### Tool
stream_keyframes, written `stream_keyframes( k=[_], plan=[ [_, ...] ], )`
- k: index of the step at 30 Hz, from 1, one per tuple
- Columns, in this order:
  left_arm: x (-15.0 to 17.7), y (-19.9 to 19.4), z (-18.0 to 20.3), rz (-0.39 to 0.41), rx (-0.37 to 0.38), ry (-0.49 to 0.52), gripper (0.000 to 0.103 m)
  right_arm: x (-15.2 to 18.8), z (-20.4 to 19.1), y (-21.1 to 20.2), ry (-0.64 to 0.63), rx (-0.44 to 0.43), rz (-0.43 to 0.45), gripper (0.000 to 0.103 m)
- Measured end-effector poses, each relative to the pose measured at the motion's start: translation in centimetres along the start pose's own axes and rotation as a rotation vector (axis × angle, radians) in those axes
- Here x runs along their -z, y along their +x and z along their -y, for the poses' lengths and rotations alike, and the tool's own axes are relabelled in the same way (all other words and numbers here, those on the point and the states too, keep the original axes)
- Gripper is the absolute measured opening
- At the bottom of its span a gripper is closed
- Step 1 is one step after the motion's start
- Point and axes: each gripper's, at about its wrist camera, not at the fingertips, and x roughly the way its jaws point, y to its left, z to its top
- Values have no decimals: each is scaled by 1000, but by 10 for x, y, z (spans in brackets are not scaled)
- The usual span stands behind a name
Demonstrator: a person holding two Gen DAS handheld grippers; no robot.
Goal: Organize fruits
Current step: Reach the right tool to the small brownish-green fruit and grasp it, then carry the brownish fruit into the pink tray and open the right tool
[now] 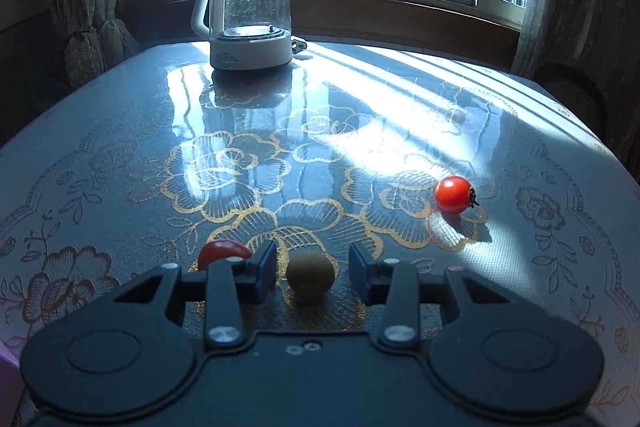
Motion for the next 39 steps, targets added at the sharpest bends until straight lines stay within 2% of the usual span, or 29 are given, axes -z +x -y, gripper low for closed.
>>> stream_keyframes(
  k=[5, 17, 22, 26, 30, 36, 39],
  plan=[
    [0, 0, 1, 2, -2, 0, 103, -1, -3, -1, 6, 0, 4, 24],
    [0, -3, -1, -2, -8, -9, 103, 8, 3, -12, 63, 8, 20, 24],
    [0, -8, -2, 5, 1, -8, 103, 10, 3, -31, 73, -8, 41, 24],
    [-1, -12, -7, 7, 12, -19, 103, 9, -14, -62, 42, -70, 67, 24],
    [0, -14, -13, 4, 23, -25, 103, 13, -52, -101, -19, -192, 72, 24],
    [4, -23, -24, 12, 43, -25, 103, 36, -117, -140, -92, -363, 31, 24],
    [5, -27, -32, 13, 48, -27, 103, 51, -142, -145, -133, -386, 2, 24]
  ],
)
